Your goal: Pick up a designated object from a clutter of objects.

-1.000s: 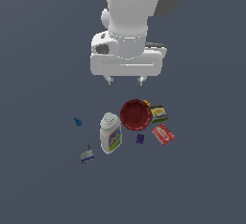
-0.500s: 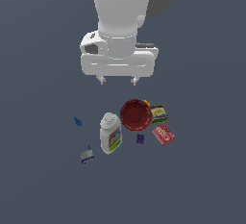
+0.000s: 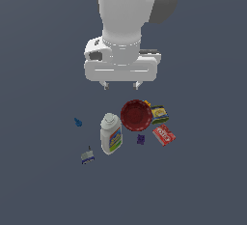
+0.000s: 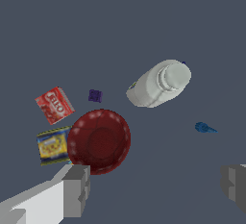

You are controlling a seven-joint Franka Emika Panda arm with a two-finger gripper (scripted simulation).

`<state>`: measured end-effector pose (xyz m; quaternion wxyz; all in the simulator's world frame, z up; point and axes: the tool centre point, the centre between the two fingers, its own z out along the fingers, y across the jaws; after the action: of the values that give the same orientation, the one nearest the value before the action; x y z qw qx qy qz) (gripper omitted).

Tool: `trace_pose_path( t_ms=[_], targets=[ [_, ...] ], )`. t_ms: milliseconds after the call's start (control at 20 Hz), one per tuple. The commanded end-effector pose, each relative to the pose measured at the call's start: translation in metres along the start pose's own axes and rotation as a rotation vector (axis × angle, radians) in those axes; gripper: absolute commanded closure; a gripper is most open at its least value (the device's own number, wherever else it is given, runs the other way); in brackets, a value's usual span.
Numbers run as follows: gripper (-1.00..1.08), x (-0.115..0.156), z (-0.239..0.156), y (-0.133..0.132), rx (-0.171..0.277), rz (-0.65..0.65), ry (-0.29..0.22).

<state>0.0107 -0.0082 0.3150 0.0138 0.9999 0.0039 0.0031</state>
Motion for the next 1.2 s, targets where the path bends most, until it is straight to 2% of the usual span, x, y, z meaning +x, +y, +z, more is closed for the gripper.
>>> trace_pose_path(
  t_ms=[0,300,650,900,1150],
  targets=[
    [-0.92,0.005,0.010,-0.008,-0.003,-0.024,-0.001],
    [-0.92,0.023,0.048,-0.041,-0.012,-0.115,-0.001],
    [-0.92,0.042,0.117,-0.102,-0.013,-0.274,-0.001],
    [-0.92,0.045,0.169,-0.149,-0.002,-0.387,0.000],
    [-0.92,0.042,0.209,-0.184,0.012,-0.469,0.001]
  ],
)
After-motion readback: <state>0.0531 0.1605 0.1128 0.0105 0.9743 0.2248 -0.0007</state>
